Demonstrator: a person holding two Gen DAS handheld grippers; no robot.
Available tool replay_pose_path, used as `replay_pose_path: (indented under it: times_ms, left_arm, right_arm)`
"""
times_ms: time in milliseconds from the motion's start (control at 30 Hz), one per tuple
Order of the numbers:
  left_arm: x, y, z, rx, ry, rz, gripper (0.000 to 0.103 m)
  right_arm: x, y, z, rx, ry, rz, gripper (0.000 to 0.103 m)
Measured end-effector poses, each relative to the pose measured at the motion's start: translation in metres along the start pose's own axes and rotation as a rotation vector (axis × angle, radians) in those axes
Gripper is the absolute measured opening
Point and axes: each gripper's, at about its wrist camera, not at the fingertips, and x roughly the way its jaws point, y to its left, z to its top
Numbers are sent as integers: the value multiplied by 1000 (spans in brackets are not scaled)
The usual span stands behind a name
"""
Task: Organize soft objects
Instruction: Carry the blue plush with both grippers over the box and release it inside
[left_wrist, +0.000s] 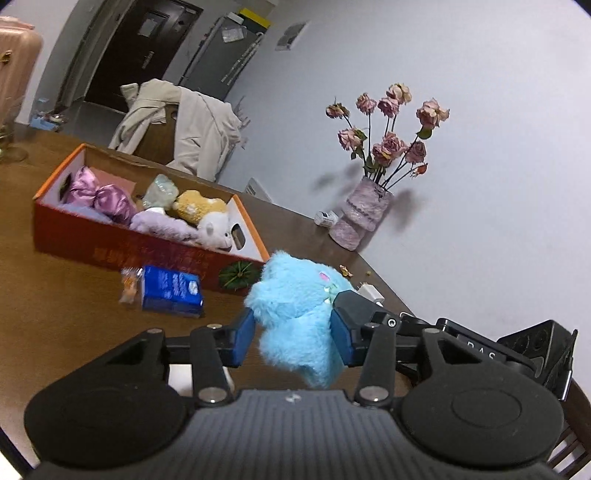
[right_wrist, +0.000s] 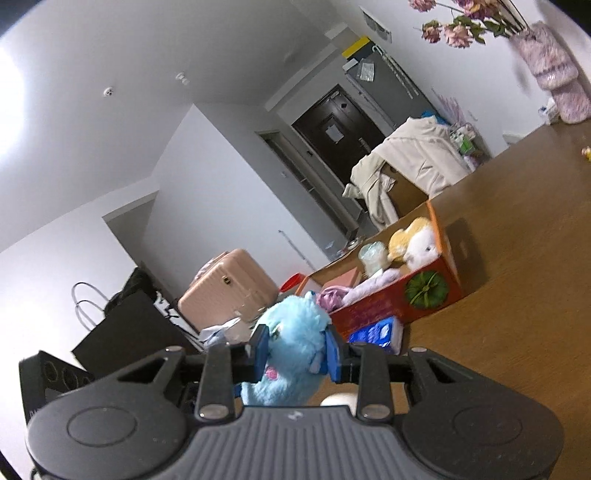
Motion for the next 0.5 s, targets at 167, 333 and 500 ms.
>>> replay_pose_path:
  times_ms: [167,333,500]
  left_arm:
    - [51,15,41,2,28,-2,44]
    - [117,40,87,-6,83,35,44]
    - [177,75,105,-28,139,97,41]
  right_arm:
    - [35,-19,36,-15,-9,-46,31]
    - [96,-52,74,18,6,-82,31]
    - [162,-87,91,50,63,-157,31]
